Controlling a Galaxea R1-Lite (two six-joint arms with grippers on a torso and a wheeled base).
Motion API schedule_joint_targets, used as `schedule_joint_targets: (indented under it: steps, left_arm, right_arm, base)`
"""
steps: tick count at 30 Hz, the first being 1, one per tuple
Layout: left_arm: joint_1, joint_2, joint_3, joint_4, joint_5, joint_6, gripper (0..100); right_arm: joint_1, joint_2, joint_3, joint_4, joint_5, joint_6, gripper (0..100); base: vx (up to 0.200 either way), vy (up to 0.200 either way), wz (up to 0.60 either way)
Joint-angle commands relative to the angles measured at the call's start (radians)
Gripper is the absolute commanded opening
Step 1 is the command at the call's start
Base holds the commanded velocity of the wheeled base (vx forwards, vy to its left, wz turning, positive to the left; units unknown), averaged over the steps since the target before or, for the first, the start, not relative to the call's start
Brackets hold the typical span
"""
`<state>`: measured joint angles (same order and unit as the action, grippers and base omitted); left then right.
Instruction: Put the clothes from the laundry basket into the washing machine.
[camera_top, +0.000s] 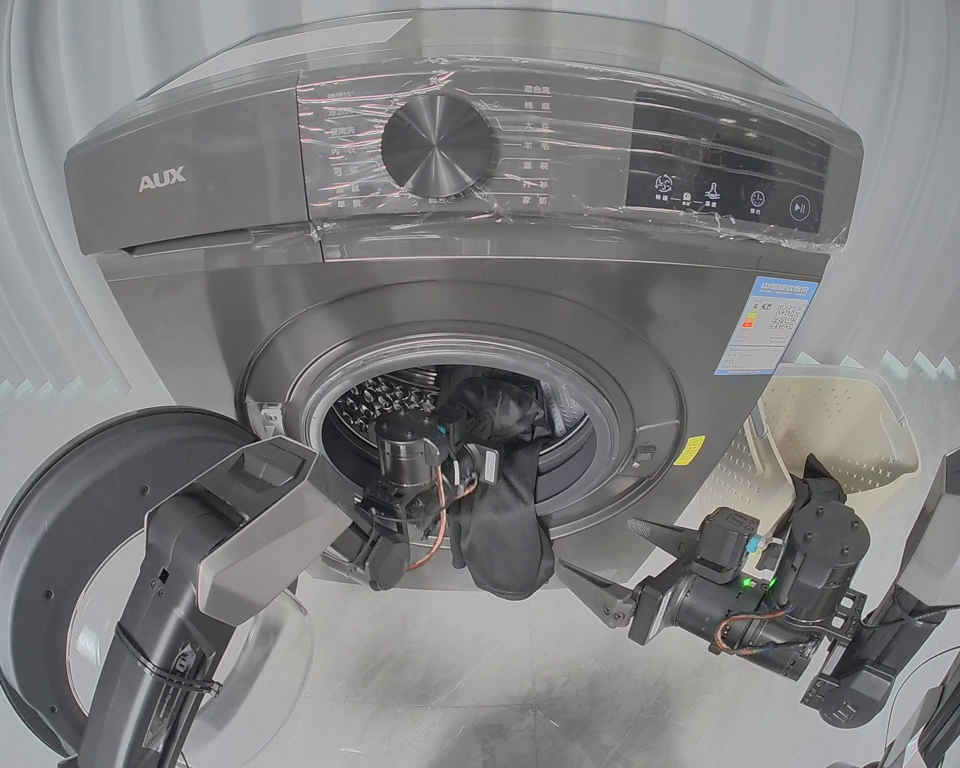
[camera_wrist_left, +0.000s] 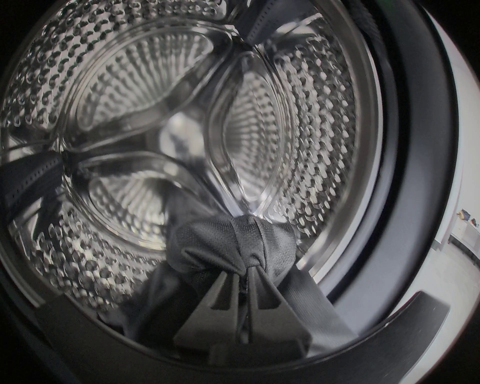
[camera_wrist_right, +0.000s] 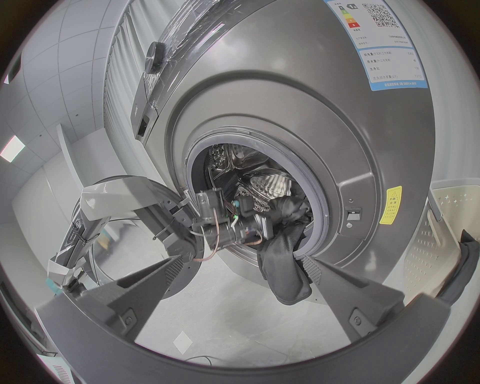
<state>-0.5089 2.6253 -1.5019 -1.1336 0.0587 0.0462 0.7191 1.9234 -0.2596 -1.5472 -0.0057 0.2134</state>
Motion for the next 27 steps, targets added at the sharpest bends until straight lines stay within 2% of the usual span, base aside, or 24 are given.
schedule_joint_targets:
  steps: [1,3,5,10,11,18,23,27]
  left_arm:
    - [0.033,0.004,-0.139,0.009,0.026,-0.003,0]
    - [0.035,0.009,-0.155,0.012,0.030,-0.003,0]
    - [0.044,0.028,-0.218,0.023,0.058,-0.003,0]
    - [0.052,0.032,-0.227,0.023,0.066,-0.003,0]
    - [0.052,0.032,-0.216,0.023,0.066,-0.003,100]
    - [0.044,0.010,-0.127,0.017,0.056,-0.005,100]
    - [0.020,-0.042,-0.006,0.009,0.039,-0.002,100]
    - [-0.005,-0.071,0.089,0.009,0.001,-0.002,100]
  right_arm:
    - [0.000,0.002,-0.001,-0.001,0.000,0.000,100]
    - [0.000,0.002,-0.001,-0.001,0.000,0.000,100]
    - [0.000,0.002,-0.001,-0.001,0.000,0.000,100]
    - [0.000,0.002,-0.001,-0.001,0.000,0.000,100]
    - [0.000,0.002,-0.001,-0.001,0.000,0.000,100]
    - [0.000,0.002,0.000,-0.001,0.000,0.000,100]
    - [0.000,0.005,0.000,-0.001,0.000,0.000,100]
    - [0.000,0.006,0.000,-0.001,0.000,0.000,100]
  base:
    - [0.000,0.000,0.00]
    - [0.000,0.000,0.00]
    - [0.000,0.000,0.00]
    - [0.000,0.000,0.00]
    - [0.000,0.000,0.00]
    - [0.000,0.000,0.00]
    - [0.000,0.000,0.00]
    - [0.000,0.000,0.00]
